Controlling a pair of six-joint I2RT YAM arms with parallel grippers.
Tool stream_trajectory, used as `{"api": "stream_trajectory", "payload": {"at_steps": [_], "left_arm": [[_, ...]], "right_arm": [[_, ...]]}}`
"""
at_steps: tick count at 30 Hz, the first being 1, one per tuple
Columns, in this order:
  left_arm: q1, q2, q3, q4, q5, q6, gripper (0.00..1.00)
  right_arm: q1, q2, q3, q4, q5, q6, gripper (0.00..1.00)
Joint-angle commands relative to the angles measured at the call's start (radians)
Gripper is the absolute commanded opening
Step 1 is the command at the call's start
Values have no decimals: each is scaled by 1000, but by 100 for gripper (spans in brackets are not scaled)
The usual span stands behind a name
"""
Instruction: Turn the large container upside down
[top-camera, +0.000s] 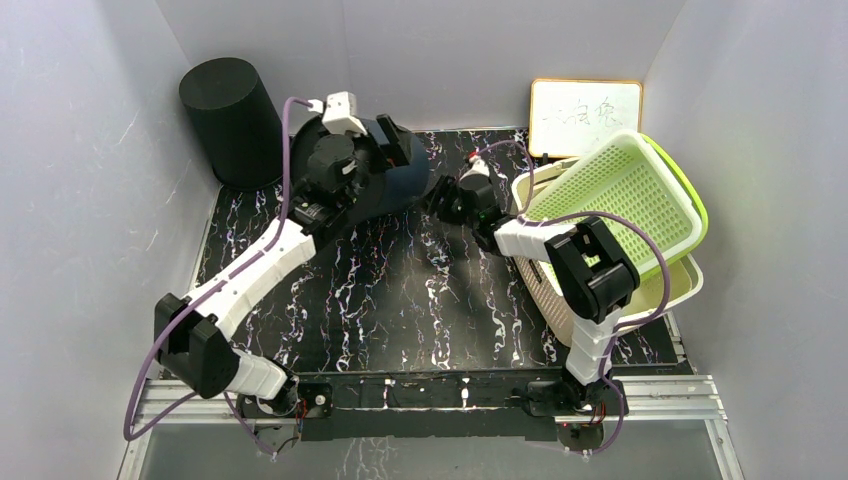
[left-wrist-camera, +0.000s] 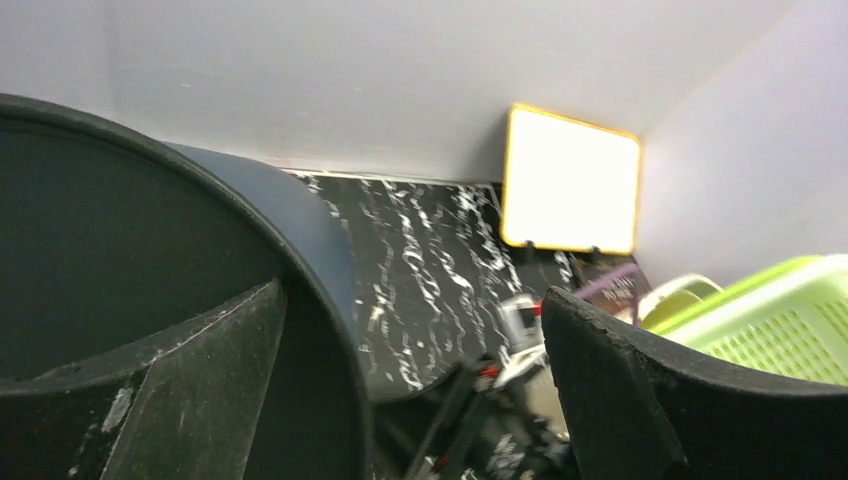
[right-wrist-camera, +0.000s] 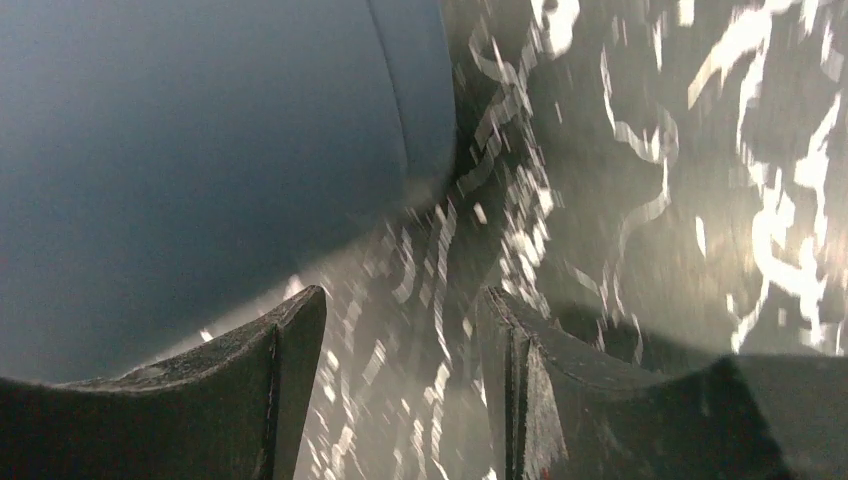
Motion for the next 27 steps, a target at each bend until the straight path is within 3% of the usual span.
{"api": "stream_trajectory", "payload": {"at_steps": [1,27], "left_arm": [[-22,37,16,40,87,-22,98],[-25,58,21,2,29,51,98]], "right_arm": [[12,16,-25,-141,-69,-53,55],[3,18,-13,-136,-93,-63,54]]}}
